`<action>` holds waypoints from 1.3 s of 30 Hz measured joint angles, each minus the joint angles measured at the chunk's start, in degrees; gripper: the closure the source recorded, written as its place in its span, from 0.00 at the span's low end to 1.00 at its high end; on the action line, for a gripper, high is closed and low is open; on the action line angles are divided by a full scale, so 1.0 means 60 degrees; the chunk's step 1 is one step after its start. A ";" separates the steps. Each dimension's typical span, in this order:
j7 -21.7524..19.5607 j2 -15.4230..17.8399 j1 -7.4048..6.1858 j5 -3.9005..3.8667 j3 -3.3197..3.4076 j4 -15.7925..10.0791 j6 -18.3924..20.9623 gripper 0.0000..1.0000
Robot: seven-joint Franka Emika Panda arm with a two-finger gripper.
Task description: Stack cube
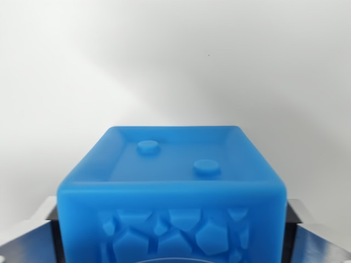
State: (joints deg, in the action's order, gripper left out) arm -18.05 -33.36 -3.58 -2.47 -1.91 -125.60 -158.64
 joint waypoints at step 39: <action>0.0008 0.0439 -0.0004 0.0001 -0.0002 -0.0112 0.0286 1.00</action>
State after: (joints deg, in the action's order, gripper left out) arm -18.00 -30.72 -3.60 -2.47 -1.93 -126.28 -156.93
